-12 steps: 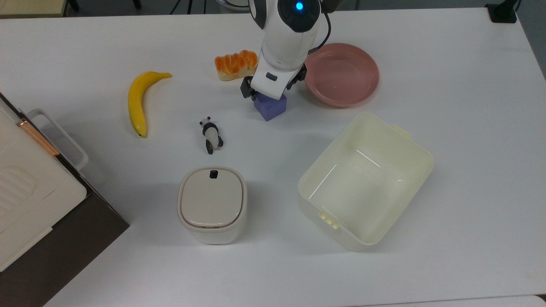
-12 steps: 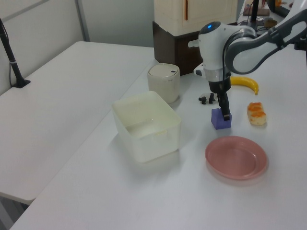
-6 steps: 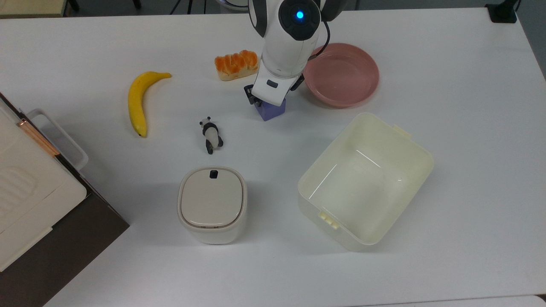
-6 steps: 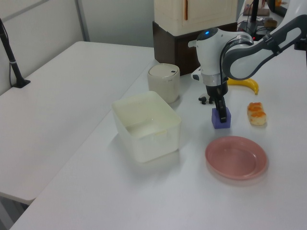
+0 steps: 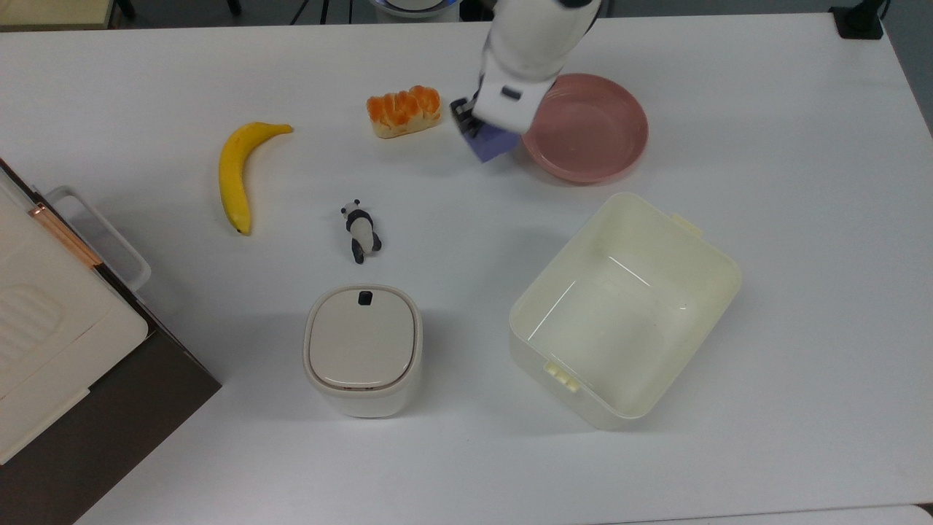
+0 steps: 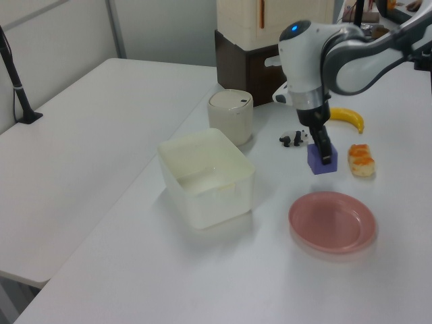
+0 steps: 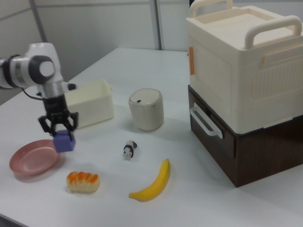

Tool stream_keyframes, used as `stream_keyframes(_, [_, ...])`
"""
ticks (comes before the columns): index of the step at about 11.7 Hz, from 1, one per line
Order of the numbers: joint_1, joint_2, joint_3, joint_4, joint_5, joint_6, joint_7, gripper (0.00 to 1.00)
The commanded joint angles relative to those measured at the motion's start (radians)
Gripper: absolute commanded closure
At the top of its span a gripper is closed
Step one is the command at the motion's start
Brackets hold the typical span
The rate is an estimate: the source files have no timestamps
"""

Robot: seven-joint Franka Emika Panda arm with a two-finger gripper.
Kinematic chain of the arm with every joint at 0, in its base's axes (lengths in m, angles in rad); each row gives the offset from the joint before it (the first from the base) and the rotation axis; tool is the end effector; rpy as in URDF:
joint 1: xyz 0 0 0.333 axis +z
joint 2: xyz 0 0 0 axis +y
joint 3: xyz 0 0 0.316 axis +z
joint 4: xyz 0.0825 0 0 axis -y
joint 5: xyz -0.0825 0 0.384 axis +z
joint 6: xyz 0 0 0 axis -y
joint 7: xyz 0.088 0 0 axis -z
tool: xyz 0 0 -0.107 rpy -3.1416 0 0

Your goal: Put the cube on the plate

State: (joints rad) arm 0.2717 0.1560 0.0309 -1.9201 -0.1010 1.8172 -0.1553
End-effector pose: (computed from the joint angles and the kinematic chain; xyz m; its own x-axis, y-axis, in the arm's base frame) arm 0.5414 0.1598 0.3931 0.8506 0.4532 -0.2667 0.4802 -0.8761 0.0427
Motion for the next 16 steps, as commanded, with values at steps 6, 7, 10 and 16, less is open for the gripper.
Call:
stream_keyframes(6, [0.141, 0.008, 0.149, -0.01, 0.012, -0.068, 0.232, 0.04])
stream_keyframes(7, [0.144, 0.017, 0.149, -0.004, 0.012, -0.067, 0.246, 0.0])
stream_keyframes(10, [0.13, 0.013, 0.147, 0.004, 0.012, -0.075, 0.25, 0.0])
stream_keyframes(16, [-0.139, 0.005, 0.122, 0.196, -0.003, -0.134, 0.293, 0.0])
